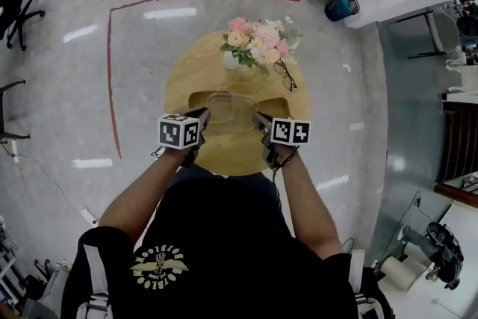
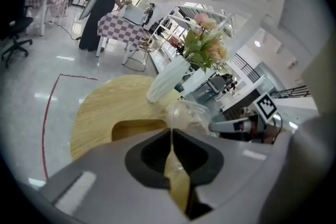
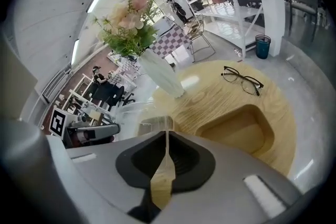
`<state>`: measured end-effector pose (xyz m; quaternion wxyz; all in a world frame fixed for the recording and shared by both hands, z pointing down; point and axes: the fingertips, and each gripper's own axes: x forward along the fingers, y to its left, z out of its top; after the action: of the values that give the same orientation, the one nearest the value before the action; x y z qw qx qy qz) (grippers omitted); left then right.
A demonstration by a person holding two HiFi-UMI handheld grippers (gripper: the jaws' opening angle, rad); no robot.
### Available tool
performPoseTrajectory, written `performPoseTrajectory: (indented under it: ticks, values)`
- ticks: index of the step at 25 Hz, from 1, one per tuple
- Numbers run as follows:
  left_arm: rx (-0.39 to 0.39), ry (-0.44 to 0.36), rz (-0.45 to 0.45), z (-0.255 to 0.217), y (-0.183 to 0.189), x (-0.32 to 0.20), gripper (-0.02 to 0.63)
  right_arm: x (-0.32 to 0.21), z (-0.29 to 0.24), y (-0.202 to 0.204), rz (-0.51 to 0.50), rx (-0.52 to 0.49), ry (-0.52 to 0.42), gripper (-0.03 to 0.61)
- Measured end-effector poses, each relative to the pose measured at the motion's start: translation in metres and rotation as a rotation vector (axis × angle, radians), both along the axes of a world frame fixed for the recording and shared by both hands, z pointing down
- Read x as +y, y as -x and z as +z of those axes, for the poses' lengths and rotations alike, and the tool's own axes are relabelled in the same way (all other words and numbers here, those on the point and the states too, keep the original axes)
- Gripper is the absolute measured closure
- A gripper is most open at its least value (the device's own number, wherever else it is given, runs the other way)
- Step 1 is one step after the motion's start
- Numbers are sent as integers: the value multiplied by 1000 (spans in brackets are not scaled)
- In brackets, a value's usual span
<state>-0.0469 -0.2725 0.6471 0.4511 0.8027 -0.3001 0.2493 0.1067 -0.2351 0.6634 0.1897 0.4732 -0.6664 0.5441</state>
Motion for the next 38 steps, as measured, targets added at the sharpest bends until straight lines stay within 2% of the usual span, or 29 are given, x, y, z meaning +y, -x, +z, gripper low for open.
performPoseTrajectory:
  ticks: [4, 9, 14, 22, 31, 38]
  values:
    - [-39, -17, -26, -3, -20, 8, 600, 3, 2, -20, -53, -1, -14, 555]
    - [-86, -10, -101, -2, -56, 19, 600, 1, -3, -58, -138, 6, -46, 560]
    - [-106, -16, -165, -3, -101, 24, 600, -2, -5, -108, -223, 41, -83, 561]
    - [-120, -11, -222, -8, -154, 33, 600, -5, -14, -159, -282, 1, -104, 562]
    - [-131, 3, -242, -12, -173, 43, 600, 1, -16, -178, -315, -30, -100, 561]
    - [-131, 37, -206, 1, -167, 51, 600, 7, -8, -172, -276, -20, -85, 560]
